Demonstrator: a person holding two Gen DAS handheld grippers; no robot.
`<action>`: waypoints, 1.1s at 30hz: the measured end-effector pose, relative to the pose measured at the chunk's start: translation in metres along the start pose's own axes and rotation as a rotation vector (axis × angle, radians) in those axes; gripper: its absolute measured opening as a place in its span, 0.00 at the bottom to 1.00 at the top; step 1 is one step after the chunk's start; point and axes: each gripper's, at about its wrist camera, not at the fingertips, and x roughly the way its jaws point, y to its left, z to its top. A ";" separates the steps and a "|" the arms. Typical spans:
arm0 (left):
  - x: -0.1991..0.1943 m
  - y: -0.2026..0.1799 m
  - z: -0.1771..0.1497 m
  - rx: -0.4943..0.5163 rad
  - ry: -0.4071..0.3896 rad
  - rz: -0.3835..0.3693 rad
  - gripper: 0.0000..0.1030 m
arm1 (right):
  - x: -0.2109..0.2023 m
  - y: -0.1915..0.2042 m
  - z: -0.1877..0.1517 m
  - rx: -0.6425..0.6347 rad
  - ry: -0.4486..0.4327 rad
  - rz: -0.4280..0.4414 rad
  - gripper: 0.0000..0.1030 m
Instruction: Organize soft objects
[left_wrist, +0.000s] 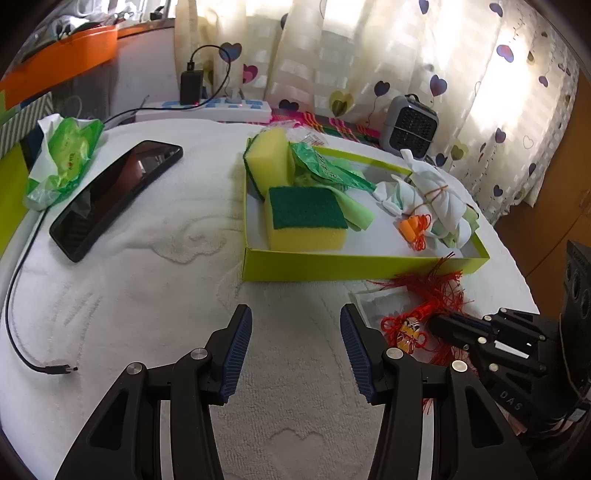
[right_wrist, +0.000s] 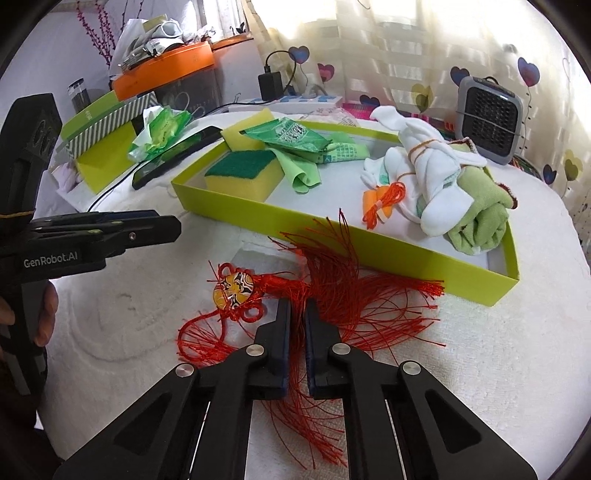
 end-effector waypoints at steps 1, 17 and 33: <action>0.000 -0.001 0.000 0.002 0.002 0.000 0.47 | -0.002 -0.001 0.000 0.006 -0.007 0.005 0.06; 0.018 -0.021 -0.001 0.054 0.070 -0.052 0.47 | -0.053 -0.031 -0.012 0.153 -0.147 -0.001 0.06; 0.034 -0.059 0.004 0.139 0.093 -0.053 0.53 | -0.087 -0.059 -0.025 0.231 -0.237 -0.065 0.06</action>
